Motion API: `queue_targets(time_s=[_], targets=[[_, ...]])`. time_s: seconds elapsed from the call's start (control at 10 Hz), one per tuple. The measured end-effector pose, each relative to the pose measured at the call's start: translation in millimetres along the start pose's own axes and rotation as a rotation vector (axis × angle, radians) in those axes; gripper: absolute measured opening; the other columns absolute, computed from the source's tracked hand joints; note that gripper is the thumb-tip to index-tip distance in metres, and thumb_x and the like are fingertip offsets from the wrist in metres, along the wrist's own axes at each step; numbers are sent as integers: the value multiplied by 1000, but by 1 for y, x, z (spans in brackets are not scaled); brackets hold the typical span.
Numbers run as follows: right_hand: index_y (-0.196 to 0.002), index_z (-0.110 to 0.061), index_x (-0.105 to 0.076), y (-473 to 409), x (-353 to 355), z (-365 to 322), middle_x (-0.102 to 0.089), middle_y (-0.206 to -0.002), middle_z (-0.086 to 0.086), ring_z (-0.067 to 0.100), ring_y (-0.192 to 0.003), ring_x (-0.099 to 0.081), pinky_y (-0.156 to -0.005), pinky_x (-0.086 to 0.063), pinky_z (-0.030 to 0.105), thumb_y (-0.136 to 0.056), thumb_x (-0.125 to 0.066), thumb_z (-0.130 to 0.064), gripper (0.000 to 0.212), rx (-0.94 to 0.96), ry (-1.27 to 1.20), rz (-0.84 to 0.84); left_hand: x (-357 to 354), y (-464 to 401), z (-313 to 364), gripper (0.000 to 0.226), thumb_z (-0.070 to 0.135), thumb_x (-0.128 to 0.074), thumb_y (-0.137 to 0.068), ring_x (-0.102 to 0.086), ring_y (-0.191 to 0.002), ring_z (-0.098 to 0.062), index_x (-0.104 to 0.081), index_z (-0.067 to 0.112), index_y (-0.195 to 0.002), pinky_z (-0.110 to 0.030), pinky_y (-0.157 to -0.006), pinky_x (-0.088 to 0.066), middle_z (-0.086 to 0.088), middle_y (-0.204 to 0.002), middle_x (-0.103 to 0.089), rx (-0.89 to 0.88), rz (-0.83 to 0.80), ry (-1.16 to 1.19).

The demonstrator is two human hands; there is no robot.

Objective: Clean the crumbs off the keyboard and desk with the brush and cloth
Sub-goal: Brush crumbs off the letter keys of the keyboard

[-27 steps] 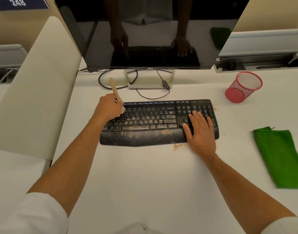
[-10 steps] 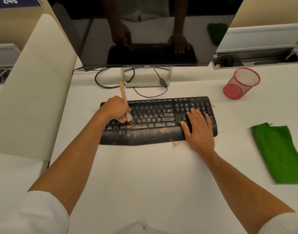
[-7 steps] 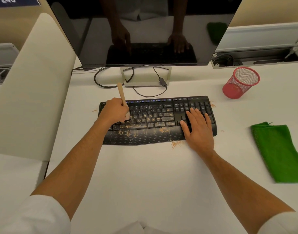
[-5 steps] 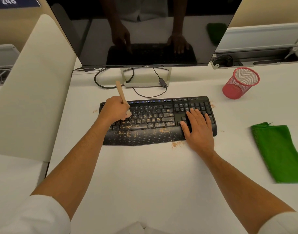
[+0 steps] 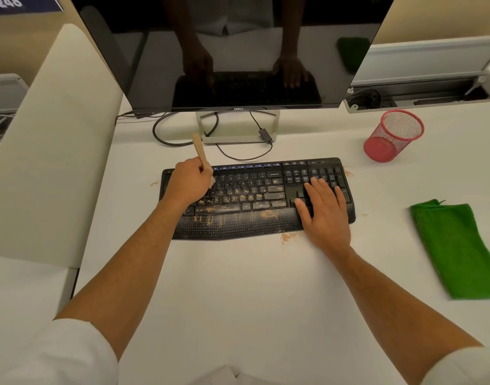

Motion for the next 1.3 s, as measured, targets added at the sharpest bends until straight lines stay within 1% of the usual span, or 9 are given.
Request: queue_targets(time_s=[0.2,0.3,0.4,0.6,0.7,0.9,1.1,1.2,1.3], targets=[[-145,-13,-49,0,1,0,-46,-153,5,19,-148,-30,-126,-10,44,-103,-31,-52,60,1,2,-4,-5,-4,-2,16,14,-53,-97,-69,-69,-26,-63,3,-99,-41,-69,-61,-16,-86,-69,86,-272,-31],[-145,-13,-49,0,1,0,-46,-154,5,19,-149,-30,-126,-9,43,-103,-31,-52,60,1,6,-7,-2,-6,1,16,16,-52,-98,-68,-69,-25,-63,4,-99,-40,-66,-59,-13,-86,-68,33,-227,-43],[-145,-13,-49,0,1,0,-45,-154,5,19,-149,-29,-126,-8,43,-103,-31,-52,60,1,2,-6,0,-5,7,18,20,-48,-102,-55,-64,-10,-60,8,-97,-26,-52,-40,-3,-84,-61,-122,-81,-138],[-145,-13,-49,0,1,0,-46,-153,5,19,-148,-30,-126,-9,44,-103,-31,-52,61,0,1,-7,-5,-9,4,18,21,-55,-100,-61,-77,-22,-66,6,-101,-35,-70,-48,-10,-94,-66,-120,-408,-345],[-145,-13,-49,0,1,0,-46,-153,5,19,-148,-30,-126,-9,44,-103,-31,-52,60,0,2,-7,-2,-13,5,19,20,-55,-99,-62,-80,-24,-67,6,-103,-38,-72,-50,-10,-95,-66,-117,-395,-350],[-145,-13,-49,1,1,0,-46,-154,5,20,-148,-30,-126,-9,44,-103,-30,-52,61,-4,4,-6,-1,-9,6,23,23,-52,-101,-56,-65,-16,-66,5,-101,-28,-52,-40,-5,-84,-63,-138,-71,-189],[-145,-13,-49,0,0,0,-45,-154,5,19,-149,-29,-126,-9,44,-103,-30,-52,60,0,10,-13,-7,-8,0,19,18,-56,-97,-68,-75,-26,-67,3,-102,-42,-71,-59,-11,-88,-69,1,-219,-127],[-145,-13,-49,0,0,0,-45,-154,5,19,-149,-29,-126,-8,43,-103,-30,-52,60,0,12,-9,-4,-11,5,13,14,-58,-96,-69,-72,-24,-65,6,-102,-34,-69,-58,-11,-87,-69,38,-321,-96],[-145,-13,-49,0,0,0,-45,-154,5,19,-149,-30,-126,-9,43,-103,-31,-52,60,0,9,-6,-3,-11,10,17,20,-57,-98,-66,-79,-23,-65,7,-104,-32,-68,-54,-7,-95,-68,-45,-222,-65]])
Point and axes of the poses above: each hand's wrist, its own y-axis away from the middle knuckle, its own x-axis out of the back of the hand, z = x × y, the point moved 4 cm from there along -y, towards the middle knuckle
